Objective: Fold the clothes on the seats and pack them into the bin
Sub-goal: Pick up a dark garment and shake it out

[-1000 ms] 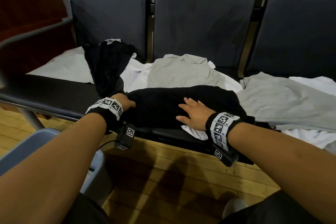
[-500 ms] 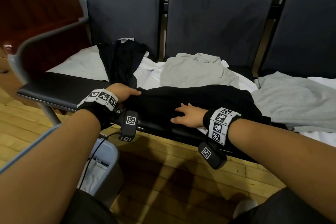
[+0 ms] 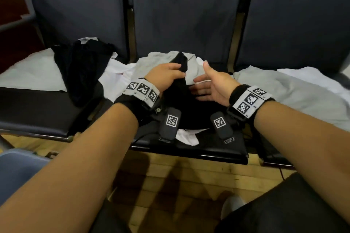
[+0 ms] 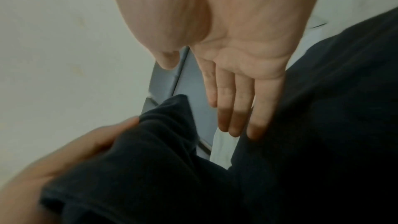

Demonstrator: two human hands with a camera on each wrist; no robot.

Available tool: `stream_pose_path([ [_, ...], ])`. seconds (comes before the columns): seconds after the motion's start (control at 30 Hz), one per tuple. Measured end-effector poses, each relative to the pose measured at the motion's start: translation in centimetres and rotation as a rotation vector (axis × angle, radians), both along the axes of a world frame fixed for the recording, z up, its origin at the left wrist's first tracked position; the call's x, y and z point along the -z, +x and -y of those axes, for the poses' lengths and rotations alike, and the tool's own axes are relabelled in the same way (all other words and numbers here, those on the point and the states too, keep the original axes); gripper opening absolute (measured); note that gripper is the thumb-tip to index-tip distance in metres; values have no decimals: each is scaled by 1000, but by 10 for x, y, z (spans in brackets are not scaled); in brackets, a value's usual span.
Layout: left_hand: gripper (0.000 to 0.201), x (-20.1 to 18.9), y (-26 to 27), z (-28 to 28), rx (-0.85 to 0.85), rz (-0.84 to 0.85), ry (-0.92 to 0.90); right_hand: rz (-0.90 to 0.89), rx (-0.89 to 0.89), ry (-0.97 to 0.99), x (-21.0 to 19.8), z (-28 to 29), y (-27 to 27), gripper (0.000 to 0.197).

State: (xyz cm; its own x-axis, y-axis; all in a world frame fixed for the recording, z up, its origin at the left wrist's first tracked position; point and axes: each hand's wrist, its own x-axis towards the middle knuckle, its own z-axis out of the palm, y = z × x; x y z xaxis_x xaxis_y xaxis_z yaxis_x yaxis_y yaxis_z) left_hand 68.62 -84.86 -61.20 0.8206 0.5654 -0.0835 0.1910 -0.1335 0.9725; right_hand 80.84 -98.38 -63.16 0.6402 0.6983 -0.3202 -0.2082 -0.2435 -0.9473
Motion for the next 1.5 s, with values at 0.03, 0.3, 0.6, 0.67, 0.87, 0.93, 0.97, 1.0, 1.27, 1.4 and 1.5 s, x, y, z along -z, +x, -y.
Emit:
stream_pose_path([
  [0.03,42,3,12,12,73,-8,-18,-55,7,9,2,8,10,77],
  [0.3,22,34,42,15,138,-142,-51,180,51,-274,43,32,55,27],
  [0.6,71,67,35,-23,-169,-469,255,447,140,-493,48,40,80,20],
  [0.67,85,68,37,-20,-237,-488,237,571,71,-613,54,41,78,26],
  [0.87,72,73,42,-21,-209,-609,283,571,132,-552,53,36,71,28],
  [0.93,74,72,42,-21,-217,-602,241,489,116,-570,52,38,71,50],
  [0.97,76,69,41,-21,-222,-590,204,468,112,-586,52,38,73,55],
  [1.0,76,69,41,-23,-235,-575,151,460,102,-603,52,37,75,58],
  [1.27,51,63,43,-13,-88,-65,-325,589,-72,-768,45,28,68,48],
  [1.4,36,36,40,1,-5,85,-331,446,116,-587,39,38,74,43],
  [1.5,17,4,33,10,52,174,-255,69,257,-200,36,45,70,51],
])
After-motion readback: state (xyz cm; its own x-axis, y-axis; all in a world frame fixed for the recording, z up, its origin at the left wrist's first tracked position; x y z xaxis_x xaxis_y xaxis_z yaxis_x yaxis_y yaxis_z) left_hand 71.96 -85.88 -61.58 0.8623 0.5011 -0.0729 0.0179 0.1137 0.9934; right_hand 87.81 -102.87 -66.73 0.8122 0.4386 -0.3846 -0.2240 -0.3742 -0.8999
